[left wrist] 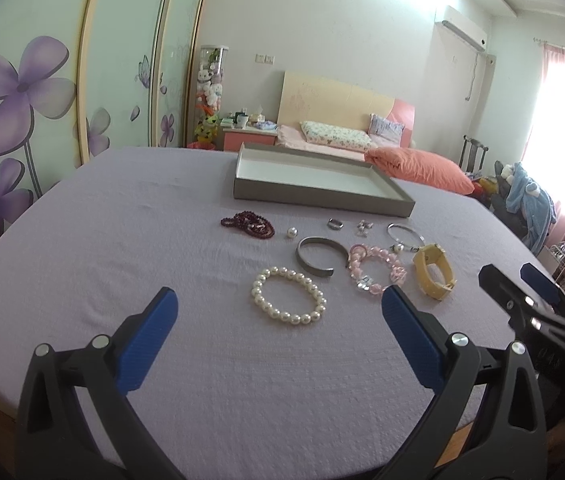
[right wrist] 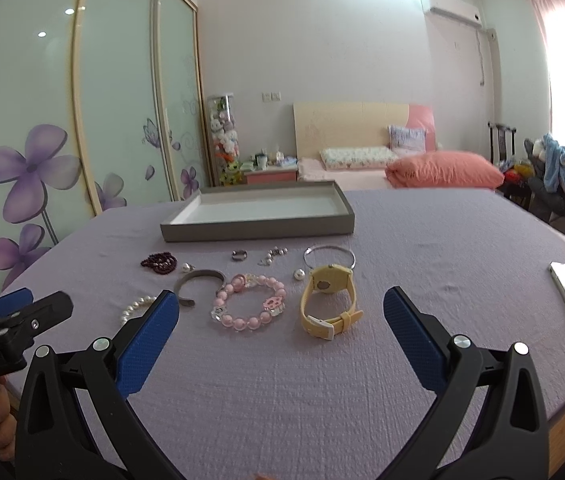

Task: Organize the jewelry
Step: 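Grasp the yellow wristwatch by its face with the right gripper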

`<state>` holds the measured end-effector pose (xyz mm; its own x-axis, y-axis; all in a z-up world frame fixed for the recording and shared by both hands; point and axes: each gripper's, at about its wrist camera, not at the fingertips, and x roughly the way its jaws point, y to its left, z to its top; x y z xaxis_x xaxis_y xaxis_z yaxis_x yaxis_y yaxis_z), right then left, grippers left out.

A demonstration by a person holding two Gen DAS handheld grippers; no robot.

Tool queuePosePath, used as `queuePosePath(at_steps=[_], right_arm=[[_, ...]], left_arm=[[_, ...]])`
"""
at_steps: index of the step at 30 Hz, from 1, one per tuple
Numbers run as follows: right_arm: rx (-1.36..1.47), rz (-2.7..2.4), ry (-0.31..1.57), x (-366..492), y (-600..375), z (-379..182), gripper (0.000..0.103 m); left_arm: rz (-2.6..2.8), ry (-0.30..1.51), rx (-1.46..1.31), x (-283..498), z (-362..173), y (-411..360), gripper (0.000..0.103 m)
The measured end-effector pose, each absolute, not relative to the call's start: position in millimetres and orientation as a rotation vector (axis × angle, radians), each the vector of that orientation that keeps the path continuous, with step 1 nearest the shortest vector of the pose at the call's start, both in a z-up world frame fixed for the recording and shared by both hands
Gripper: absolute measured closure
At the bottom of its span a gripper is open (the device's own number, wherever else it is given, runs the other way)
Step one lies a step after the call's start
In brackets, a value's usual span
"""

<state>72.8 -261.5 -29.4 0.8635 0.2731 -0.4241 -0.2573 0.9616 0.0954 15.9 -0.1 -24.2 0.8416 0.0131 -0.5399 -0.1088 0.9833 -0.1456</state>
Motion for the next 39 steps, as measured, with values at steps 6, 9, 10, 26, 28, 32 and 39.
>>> queuePosePath(at_steps=[6, 9, 10, 26, 28, 32, 39], right_arm=[[0.014, 0.199, 0.601, 113.8, -267.0, -33.7, 0.001], [0.017, 0.173, 0.689, 136.4, -265.6, -38.7, 0.001], [0.018, 0.169, 0.720, 144.4, -264.4, -41.1, 0.001], [-0.022, 0.129, 0.900, 194.0, -255.1, -72.3, 0.015], [-0.017, 0.128, 0.902, 192.5, -257.4, -72.3, 0.016], [-0.029, 0.119, 0.898, 193.5, -256.1, -72.1, 0.035], [0.057, 0.173, 0.860, 189.0, -268.0, -62.8, 0.063]], left_arm=[[0.085, 0.629, -0.150, 33.9, -34.9, 0.6, 0.002], [0.089, 0.659, -0.145, 45.8, -40.6, 3.1, 0.002], [0.092, 0.669, -0.145, 48.9, -42.2, 4.1, 0.002], [0.041, 0.776, -0.145, 82.2, -61.6, 10.3, 0.002], [0.041, 0.786, -0.139, 85.0, -63.7, 9.6, 0.002], [0.047, 0.810, -0.133, 90.9, -68.8, 9.3, 0.002], [0.056, 0.842, -0.123, 99.3, -74.8, 10.8, 0.002]])
